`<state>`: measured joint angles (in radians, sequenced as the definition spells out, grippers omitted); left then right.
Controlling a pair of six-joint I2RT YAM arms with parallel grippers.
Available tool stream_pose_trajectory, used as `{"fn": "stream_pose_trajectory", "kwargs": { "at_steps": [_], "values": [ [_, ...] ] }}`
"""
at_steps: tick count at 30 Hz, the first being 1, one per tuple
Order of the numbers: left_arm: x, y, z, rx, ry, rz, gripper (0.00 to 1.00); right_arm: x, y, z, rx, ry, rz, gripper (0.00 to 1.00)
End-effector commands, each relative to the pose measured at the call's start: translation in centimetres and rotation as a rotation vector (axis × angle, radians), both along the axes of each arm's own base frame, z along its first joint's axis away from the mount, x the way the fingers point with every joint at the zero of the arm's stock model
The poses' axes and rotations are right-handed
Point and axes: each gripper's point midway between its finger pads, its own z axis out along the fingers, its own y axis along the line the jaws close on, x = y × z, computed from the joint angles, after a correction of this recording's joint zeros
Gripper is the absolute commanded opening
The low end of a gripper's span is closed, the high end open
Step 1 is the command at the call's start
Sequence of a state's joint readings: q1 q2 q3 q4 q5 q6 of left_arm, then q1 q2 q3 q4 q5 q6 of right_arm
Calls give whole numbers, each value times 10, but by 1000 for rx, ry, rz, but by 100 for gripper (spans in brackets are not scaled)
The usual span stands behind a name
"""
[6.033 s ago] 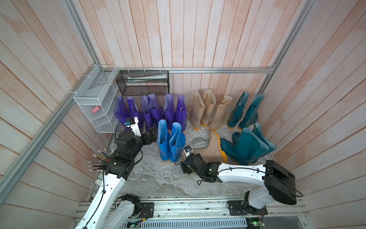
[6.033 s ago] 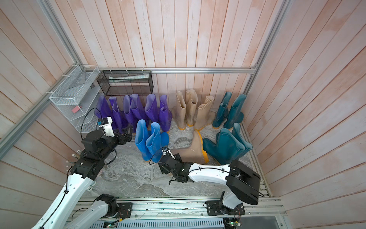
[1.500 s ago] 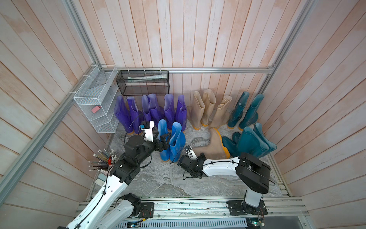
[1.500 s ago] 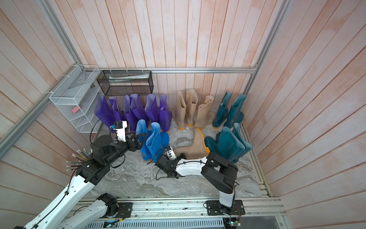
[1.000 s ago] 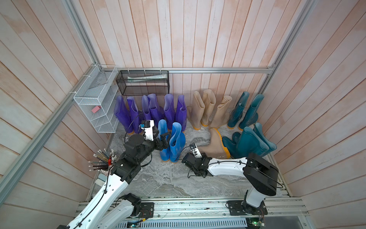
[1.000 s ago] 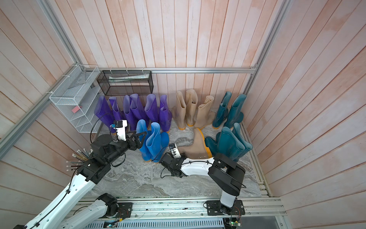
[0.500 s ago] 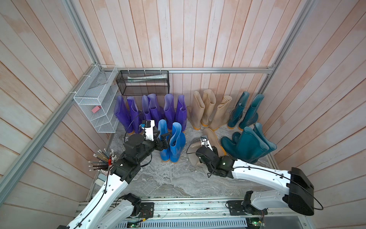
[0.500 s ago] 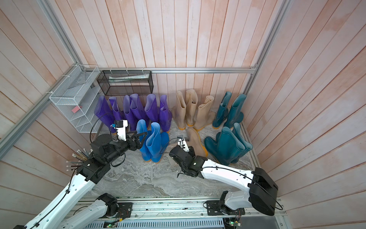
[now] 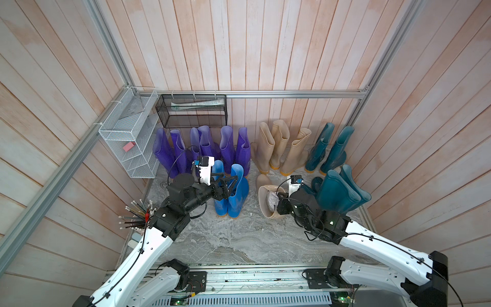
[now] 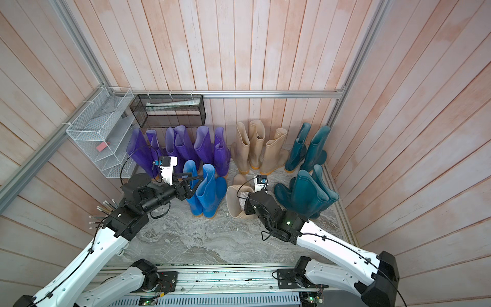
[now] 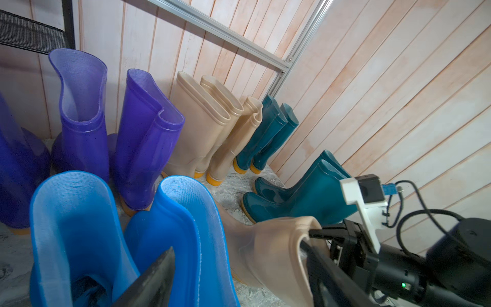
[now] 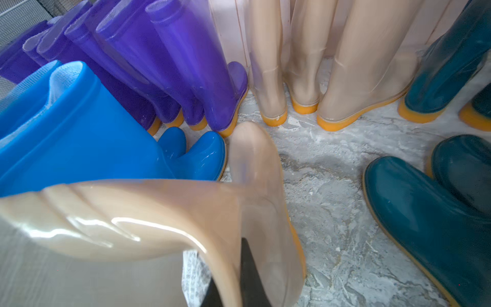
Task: Match and arrange rain boots in pairs
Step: Adjust the rain boot at the center of the board.
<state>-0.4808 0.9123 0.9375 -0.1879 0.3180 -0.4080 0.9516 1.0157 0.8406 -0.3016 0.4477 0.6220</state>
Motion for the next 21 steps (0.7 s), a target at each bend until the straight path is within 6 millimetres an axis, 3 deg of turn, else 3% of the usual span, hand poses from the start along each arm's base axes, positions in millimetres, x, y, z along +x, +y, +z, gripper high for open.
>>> {"fn": "stream_pose_trajectory", "kwargs": {
  "at_steps": [1, 8, 13, 17, 21],
  "values": [
    [-9, -4, 13, -12, -16, -39, 80, 3, 21, 26, 206, -29, 35, 0],
    [-13, -8, 13, -20, -15, -66, 81, 10, 48, 23, 406, 3, 60, 0],
    [-14, -9, 12, -15, -14, -71, 81, 26, 44, 45, 552, -22, 3, 0],
    [-15, -8, 11, -9, -20, -69, 83, 35, 43, 49, 630, -36, -28, 0],
    [-16, -8, 5, -2, -12, -72, 86, 44, 49, 39, 599, 2, -18, 25]
  ]
}}
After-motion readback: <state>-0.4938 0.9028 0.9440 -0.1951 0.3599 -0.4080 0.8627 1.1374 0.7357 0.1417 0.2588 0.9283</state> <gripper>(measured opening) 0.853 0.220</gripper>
